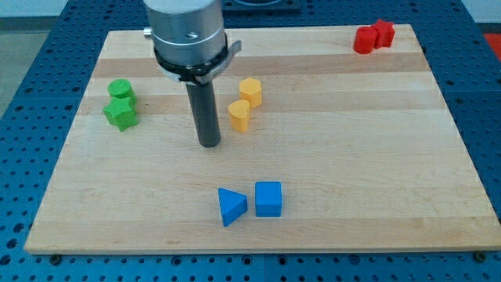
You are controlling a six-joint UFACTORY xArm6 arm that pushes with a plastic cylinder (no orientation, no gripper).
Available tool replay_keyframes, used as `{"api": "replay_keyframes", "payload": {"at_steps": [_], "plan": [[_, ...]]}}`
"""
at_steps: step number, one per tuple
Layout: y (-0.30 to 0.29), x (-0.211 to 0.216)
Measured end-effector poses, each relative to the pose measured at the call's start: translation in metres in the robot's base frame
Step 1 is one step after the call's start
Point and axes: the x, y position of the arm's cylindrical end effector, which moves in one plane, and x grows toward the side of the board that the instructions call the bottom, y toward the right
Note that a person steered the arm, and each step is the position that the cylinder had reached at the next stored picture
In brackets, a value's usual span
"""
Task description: Push the heart slightly to the right
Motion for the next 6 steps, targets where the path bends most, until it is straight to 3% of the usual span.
{"api": "replay_keyframes", "payload": {"at_steps": [3, 6], "plan": [[-0.003, -0.039], [0.036, -0.041]]}}
